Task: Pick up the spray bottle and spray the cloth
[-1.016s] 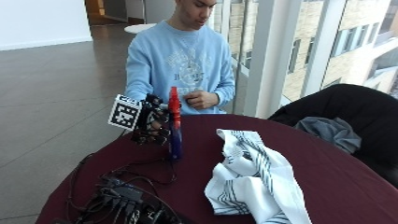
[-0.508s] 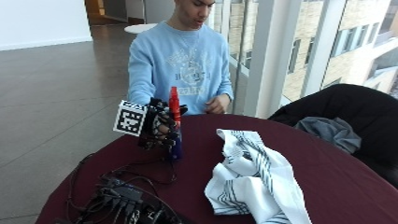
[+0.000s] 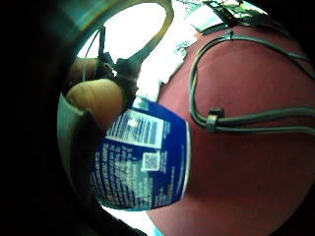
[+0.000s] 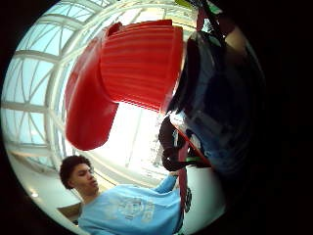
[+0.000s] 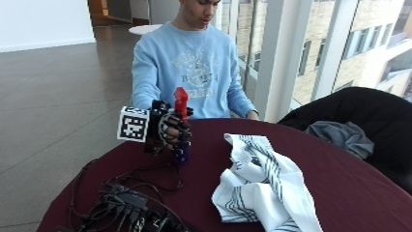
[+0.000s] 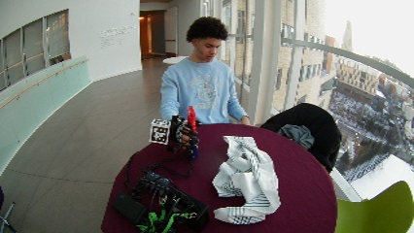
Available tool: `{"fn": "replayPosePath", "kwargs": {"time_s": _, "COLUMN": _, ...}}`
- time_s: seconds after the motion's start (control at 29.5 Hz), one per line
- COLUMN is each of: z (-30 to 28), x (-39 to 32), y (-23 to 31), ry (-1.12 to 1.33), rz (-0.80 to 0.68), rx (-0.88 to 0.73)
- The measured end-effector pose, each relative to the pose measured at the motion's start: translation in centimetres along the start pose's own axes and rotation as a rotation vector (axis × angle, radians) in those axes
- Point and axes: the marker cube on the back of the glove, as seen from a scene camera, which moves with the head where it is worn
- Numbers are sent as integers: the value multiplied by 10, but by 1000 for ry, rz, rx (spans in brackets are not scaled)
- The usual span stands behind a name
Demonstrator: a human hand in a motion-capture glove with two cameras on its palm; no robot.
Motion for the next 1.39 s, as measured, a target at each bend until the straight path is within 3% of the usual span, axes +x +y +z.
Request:
{"fn": "replayPosePath", "kwargs": {"time_s": 0.27, "z": -13, "x": -46, "y": -21, "ry": 29, "rz": -2, "rx": -156}}
{"fn": "replayPosePath", "kwargs": {"time_s": 0.61, "z": 1, "x": -77, "y": -69, "ry": 146, "rz": 102, "rx": -357}}
{"fn": "replayPosePath", "kwargs": {"time_s": 1.39, "z": 53, "x": -58, "y": -95, "ry": 234, "rz": 339, "rx": -510}}
